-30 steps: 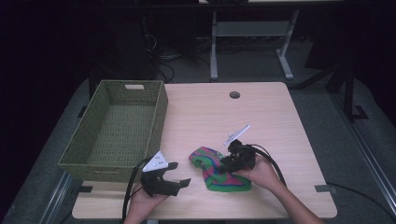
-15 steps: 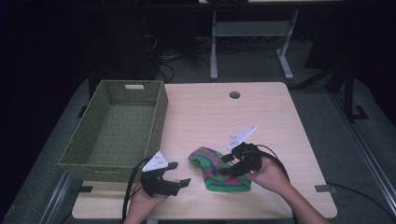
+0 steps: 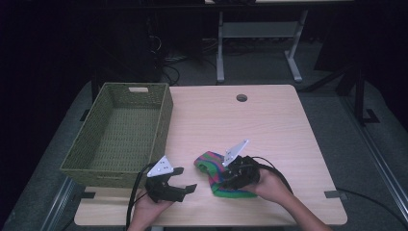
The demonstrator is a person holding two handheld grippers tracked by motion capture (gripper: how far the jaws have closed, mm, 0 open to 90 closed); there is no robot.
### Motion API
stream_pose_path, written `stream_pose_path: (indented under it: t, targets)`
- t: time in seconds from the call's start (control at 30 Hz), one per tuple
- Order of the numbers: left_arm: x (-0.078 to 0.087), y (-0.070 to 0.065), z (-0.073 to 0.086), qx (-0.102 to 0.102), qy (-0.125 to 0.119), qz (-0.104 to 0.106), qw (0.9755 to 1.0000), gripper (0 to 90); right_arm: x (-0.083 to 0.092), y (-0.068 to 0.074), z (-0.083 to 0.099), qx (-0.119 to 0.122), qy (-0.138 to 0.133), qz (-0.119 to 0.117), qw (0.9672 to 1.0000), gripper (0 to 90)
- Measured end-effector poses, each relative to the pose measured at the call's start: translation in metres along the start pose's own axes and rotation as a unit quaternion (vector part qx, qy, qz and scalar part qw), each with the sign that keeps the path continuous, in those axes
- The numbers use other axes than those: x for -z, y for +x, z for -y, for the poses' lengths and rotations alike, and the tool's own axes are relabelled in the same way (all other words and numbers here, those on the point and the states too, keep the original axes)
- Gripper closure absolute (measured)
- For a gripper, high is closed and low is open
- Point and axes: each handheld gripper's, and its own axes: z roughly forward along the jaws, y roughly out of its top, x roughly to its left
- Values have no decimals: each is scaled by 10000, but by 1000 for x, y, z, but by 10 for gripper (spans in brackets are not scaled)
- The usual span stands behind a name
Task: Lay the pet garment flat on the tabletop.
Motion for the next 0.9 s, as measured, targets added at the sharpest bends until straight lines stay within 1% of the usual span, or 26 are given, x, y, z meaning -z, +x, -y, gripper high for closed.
stream_pose_path:
  t: [0.03, 0.07, 0.1, 0.17, 0.2, 0.27, 0.3, 0.33, 0.43, 0.5, 0.53, 0.63, 0.73, 0.9]
  targets:
    - [0, 0, 0, 7, 12, 3, 10000, 196, -4, -1, 0, -25, 23, -39, 10000, 617]
    - [0, -1, 0, 1, 8, 3, 10000, 196, -12, -3, 1, -28, 114, -42, 9999, 617]
    - [0, -1, 0, 1, 8, 3, 10000, 196, -16, -3, 2, -41, 144, -40, 9999, 618]
    - [0, -1, 0, 4, 7, 8, 10000, 196, -18, -3, 3, -50, 165, -29, 9998, 624]
    - [0, -1, 0, 0, 12, 8, 10000, 196, -20, -2, 3, -14, 165, 11, 9999, 633]
    - [0, -1, 0, -4, 15, 14, 10000, 196, -20, -3, 5, -29, 178, 116, 9998, 646]
    - [0, -1, 0, 2, 9, 15, 10000, 196, -20, -3, 5, -29, 178, 116, 9998, 653]
    - [0, -1, 0, 8, 9, 7, 10000, 196, -21, -3, 6, 10, 199, 162, 9997, 661]
    - [0, -1, 0, 21, 11, 3, 10000, 196, -21, -1, 8, 19, 162, 291, 9994, 698]
    - [-1, -2, 0, 11, 14, -1, 10000, 196, -22, -1, 9, 27, 146, 297, 9994, 714]
    - [-1, -2, 0, 14, 16, 1, 10000, 196, -21, -1, 9, -10, 149, 329, 9993, 726]
    - [-2, -2, 0, 27, 18, 15, 10000, 196, -22, -2, 10, -59, 110, 329, 9994, 743]
    - [-2, -2, 0, 25, 28, 25, 10000, 196, -22, -3, 11, -73, 108, 345, 9993, 770]
    - [-1, -2, 0, 23, 14, 24, 10000, 196, -22, -4, 11, -118, 70, 325, 9994, 788]
